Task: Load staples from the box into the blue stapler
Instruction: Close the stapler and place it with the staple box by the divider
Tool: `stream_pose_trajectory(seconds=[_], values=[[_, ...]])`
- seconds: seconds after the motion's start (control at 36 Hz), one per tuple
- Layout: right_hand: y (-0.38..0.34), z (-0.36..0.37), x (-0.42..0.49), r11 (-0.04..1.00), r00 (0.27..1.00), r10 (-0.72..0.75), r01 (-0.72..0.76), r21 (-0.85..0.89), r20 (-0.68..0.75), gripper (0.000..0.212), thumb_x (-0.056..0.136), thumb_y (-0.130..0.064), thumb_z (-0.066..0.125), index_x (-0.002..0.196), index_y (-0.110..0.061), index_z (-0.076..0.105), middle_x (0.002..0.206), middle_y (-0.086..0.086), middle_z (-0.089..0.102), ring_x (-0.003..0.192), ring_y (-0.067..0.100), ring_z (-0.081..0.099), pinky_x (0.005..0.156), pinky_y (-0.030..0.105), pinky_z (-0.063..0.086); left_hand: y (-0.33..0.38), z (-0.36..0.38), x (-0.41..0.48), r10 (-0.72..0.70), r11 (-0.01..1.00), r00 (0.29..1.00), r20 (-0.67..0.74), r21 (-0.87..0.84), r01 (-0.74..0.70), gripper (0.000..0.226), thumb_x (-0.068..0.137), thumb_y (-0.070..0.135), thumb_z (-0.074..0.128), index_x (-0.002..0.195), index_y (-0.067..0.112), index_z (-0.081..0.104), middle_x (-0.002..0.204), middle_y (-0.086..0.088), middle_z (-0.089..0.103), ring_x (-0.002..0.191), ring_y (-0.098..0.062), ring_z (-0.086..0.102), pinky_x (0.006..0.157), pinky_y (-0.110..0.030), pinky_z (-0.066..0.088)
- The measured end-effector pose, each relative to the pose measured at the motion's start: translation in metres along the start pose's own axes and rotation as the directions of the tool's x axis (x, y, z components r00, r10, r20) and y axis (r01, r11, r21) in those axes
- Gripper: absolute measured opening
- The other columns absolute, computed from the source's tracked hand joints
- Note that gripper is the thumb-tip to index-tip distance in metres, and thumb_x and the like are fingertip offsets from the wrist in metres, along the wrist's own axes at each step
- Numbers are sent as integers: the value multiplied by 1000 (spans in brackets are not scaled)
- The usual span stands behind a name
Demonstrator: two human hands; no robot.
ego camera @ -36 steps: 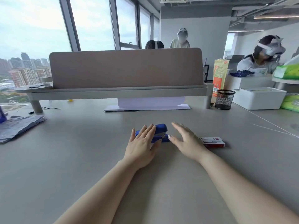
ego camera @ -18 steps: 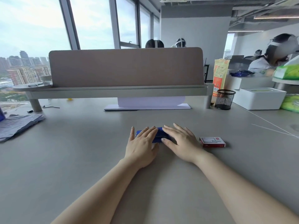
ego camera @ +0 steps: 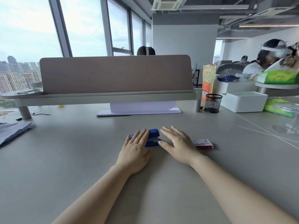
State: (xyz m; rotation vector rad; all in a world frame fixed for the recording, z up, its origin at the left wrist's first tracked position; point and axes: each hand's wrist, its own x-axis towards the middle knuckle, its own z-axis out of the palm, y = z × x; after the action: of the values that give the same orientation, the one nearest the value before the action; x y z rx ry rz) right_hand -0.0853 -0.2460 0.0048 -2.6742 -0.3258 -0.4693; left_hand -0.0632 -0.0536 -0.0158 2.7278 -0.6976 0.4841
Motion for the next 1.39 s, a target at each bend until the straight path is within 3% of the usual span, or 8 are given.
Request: stream_pose_trajectory(seconds=[0.17,0.25,0.33,0.42,0.5,0.67,1.17,1.39], values=[[38,-27,-29,987,991,131,-134,-89,-31,55,89,-51,45,138,-29,37,153,-10,30,145,15,17,117,38,13,1,2,1,-4,1000,1000,-10,-20,3,70,87,55,28,147,25,8,158,9,12,147,-14,4,119,-34,3],[55,-45,-46,963,964,231,-246,-111,-131,43,88,-40,53,127,-22,54,139,0,52,134,21,39,108,33,28,2,2,2,-9,1000,1000,1,-5,9,69,90,55,31,148,25,7,159,9,10,147,-14,3,119,-34,3],[64,-57,-62,939,957,269,-286,-190,-109,30,87,-34,53,113,-23,64,120,0,67,113,24,56,91,32,44,2,1,5,-7,1000,1000,23,17,7,83,77,69,14,148,25,4,159,10,7,147,-13,0,119,-36,2],[66,-58,-69,946,968,252,-248,-210,-9,33,90,-36,49,117,-22,60,129,-3,61,119,23,53,97,36,43,2,2,9,-16,1000,998,62,20,15,91,69,71,4,147,26,0,159,11,3,147,-13,-3,119,-43,0],[67,-56,-63,952,965,234,-202,-230,121,46,94,-41,39,134,-17,43,151,-2,36,139,18,32,114,32,25,3,3,17,-24,998,993,112,58,18,85,76,71,8,147,25,-4,159,10,-2,147,-14,-7,119,-47,-5],[76,-39,-25,964,951,237,-205,-170,196,63,94,-47,35,146,-13,19,159,1,11,146,13,7,119,29,9,3,11,44,-26,999,990,136,41,21,73,91,58,23,147,23,-9,159,9,-9,145,-12,-14,119,-38,-8],[140,21,150,938,931,343,-346,-1,126,56,93,-52,31,140,-22,36,156,-5,22,146,29,8,118,40,16,-34,62,182,-34,999,990,138,-29,38,69,92,55,23,147,25,-7,158,11,-8,144,-8,-14,119,-34,-8],[139,23,160,957,958,278,-283,70,71,52,95,-42,37,135,-10,44,152,5,34,143,18,24,114,29,20,-41,73,205,-9,999,994,107,-40,13,70,91,58,23,147,26,-4,159,10,-5,145,-8,-11,120,-35,-6]])
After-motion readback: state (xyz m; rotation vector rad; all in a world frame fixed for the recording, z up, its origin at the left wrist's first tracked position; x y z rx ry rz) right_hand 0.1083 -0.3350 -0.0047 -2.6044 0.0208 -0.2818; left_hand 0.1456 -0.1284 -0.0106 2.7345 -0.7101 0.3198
